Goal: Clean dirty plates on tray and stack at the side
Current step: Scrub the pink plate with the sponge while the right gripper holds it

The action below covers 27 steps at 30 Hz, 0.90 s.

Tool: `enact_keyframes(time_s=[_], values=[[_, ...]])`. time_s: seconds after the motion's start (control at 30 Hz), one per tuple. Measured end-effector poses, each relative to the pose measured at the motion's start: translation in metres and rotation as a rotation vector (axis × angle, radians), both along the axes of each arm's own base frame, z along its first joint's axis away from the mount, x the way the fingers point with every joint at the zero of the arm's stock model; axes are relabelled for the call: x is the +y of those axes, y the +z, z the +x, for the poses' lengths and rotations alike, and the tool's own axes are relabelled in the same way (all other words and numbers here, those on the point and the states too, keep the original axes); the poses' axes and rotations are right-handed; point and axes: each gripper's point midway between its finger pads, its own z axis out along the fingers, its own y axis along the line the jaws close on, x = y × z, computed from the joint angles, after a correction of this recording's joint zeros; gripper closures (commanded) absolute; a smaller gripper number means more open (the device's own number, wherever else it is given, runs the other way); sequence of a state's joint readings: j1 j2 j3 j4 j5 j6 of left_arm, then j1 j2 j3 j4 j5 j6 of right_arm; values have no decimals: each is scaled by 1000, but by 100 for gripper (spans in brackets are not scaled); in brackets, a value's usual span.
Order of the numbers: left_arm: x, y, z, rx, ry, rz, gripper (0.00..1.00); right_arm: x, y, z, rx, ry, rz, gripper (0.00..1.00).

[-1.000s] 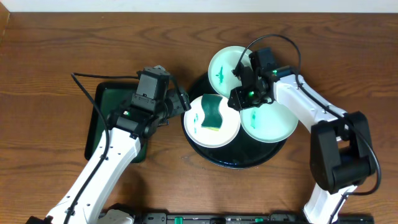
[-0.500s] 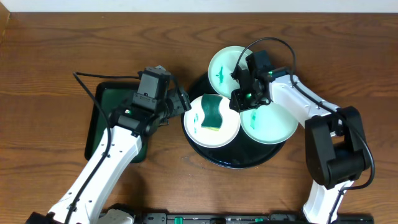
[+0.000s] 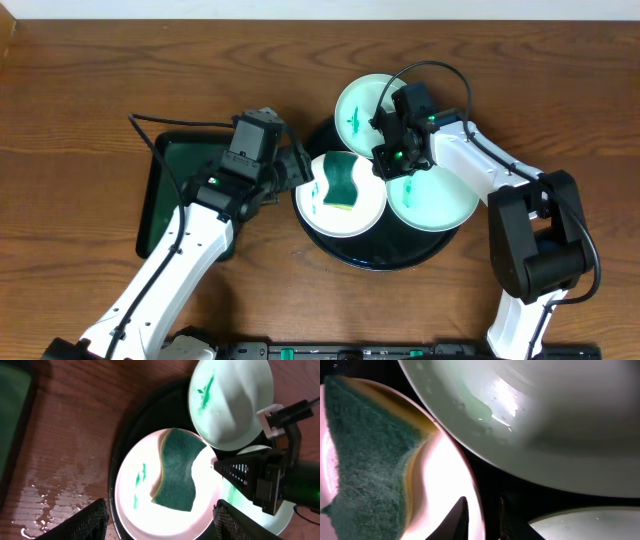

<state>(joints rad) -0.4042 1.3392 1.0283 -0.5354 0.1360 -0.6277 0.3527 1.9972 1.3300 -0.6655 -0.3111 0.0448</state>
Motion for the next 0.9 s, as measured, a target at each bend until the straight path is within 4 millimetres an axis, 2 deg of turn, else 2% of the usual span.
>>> enact_keyframes(time_s=[0.23,0.4,0.57,0.7,0.9], values=[[-3,-4,0,12,-10,-1,31,-2,-1,1,-7,-7,-14,87],[-11,-25,7,52,-27,-2,31,-2,-1,2,-9,-9,-15,85],[-32,-47,19,68,-116,-39,31,-3,-2,2,-10,-9,-16,86],[-37,-66,18,112,-148,-36,31,-3,-2,2,-9,-9,-16,85],[-38,-74,17,129,-165,-32,31,-2,-5,1,-10,-10,-10,90]])
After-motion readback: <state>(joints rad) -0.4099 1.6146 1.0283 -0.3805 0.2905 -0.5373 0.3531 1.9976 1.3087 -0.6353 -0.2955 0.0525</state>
